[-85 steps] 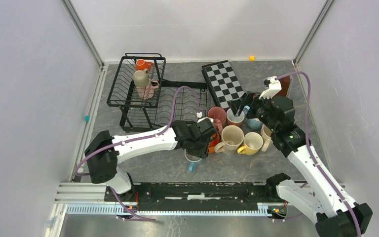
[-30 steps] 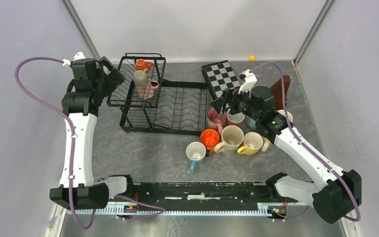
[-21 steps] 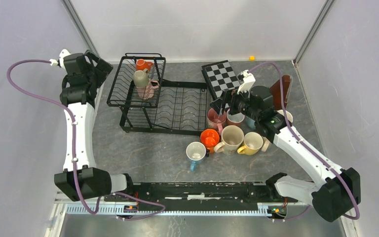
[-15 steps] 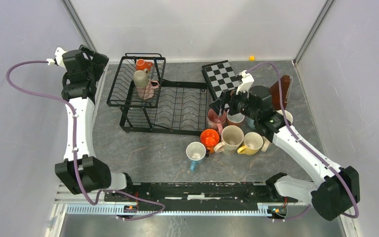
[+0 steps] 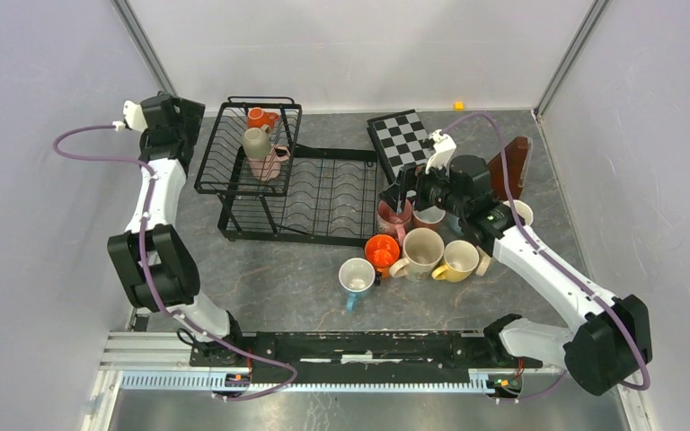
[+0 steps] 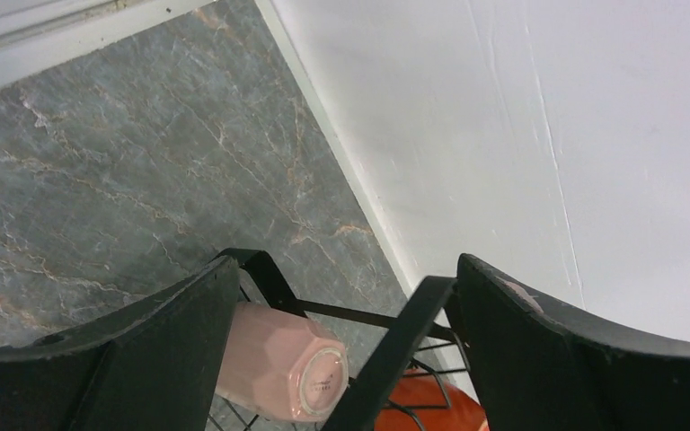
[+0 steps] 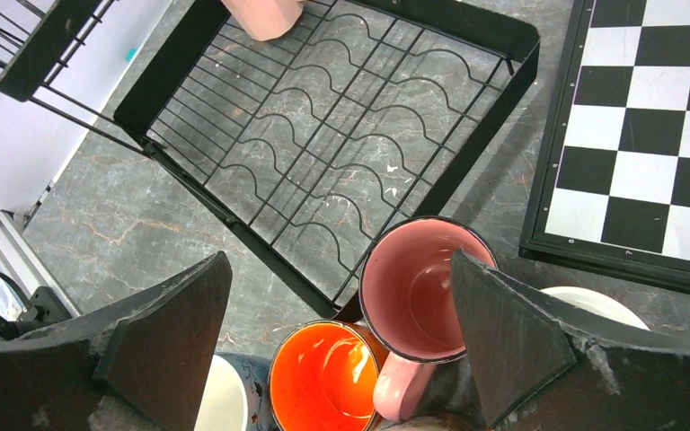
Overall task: Unload the cups from the dish rack
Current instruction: Move the cup to the dish rack.
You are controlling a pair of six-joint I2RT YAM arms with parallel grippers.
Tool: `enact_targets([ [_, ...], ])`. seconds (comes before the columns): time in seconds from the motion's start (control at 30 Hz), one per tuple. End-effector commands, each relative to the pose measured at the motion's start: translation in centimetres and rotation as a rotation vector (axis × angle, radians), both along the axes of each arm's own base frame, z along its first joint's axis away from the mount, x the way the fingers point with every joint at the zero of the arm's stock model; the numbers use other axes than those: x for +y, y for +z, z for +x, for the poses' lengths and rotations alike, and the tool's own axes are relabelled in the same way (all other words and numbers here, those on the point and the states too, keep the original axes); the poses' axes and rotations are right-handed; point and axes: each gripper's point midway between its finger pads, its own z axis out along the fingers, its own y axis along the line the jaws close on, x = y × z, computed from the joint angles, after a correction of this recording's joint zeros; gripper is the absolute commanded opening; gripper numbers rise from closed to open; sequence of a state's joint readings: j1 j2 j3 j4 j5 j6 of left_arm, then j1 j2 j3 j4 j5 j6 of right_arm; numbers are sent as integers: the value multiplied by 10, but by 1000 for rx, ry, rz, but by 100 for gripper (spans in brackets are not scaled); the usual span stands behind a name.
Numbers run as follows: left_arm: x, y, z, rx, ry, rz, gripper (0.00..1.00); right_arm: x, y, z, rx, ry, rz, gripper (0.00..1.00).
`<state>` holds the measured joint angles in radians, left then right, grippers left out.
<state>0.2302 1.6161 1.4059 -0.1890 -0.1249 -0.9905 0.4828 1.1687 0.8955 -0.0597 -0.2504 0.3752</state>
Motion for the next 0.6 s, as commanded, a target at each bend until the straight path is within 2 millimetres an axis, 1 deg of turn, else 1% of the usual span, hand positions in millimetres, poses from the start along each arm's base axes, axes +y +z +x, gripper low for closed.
enact_targets([
  [0.0,13,1,10,-87,93,-79,94,10,20,8,-76,39,14,98],
  [0.1,18,-16,9,-66,132,-113,91,11,13,8,-64,45,5,98],
  [0.23,22,-32,12,-64,157,-152,88,13,8,8,-54,56,-3,98],
  [0.27,23,-37,14,-60,153,-159,88,15,11,11,-72,56,5,98],
  [0.4,21,-54,17,-45,152,-184,87,15,7,11,-69,60,1,98],
  [0.53,18,-77,17,-9,146,-211,86,17,2,11,-61,65,-1,98],
  [0.57,16,-76,20,-30,136,-215,85,17,1,11,-59,67,-1,98],
])
